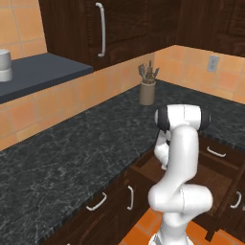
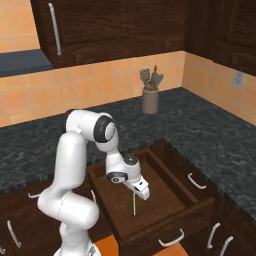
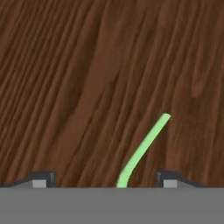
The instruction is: Take a straw from the drawer in front and place it inside the glass cup on the dining counter.
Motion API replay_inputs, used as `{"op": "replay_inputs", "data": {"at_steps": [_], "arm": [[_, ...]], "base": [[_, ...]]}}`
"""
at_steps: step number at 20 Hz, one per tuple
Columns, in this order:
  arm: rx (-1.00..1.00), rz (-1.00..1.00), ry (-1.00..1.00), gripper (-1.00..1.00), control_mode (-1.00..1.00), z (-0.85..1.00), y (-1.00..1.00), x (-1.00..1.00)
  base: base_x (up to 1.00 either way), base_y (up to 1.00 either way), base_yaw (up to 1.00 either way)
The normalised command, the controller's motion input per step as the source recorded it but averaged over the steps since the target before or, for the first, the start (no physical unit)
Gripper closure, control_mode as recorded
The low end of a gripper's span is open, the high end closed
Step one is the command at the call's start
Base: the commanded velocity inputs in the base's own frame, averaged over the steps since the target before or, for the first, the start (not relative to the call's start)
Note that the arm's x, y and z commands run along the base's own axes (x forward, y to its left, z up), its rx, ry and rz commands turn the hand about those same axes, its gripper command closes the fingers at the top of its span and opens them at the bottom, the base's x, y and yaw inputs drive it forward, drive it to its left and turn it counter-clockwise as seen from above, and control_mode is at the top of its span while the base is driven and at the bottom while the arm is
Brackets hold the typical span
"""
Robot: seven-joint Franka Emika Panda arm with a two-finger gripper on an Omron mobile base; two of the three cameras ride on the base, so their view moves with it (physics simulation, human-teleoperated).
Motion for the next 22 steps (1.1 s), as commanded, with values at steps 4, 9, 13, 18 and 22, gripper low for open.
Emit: {"op": "replay_inputs", "data": {"at_steps": [4,9,13,18,22], "arm": [[0.0,0.0,0.0,-1.0,-1.0,-0.36,-0.13,0.11],[0.0,0.0,0.0,1.0,-1.0,-0.32,-0.17,0.06],[0.0,0.0,0.0,1.0,-1.0,-0.29,-0.3,0.03],[0.01,-0.01,0.0,1.0,-1.0,-0.22,-0.68,0.0],[0.05,-0.05,0.0,1.0,-1.0,-0.15,-0.76,0.0]], "base": [[0.0,0.0,0.0],[0.0,0.0,0.0],[0.0,0.0,0.0],[0.0,0.0,0.0],[0.0,0.0,0.0]]}}
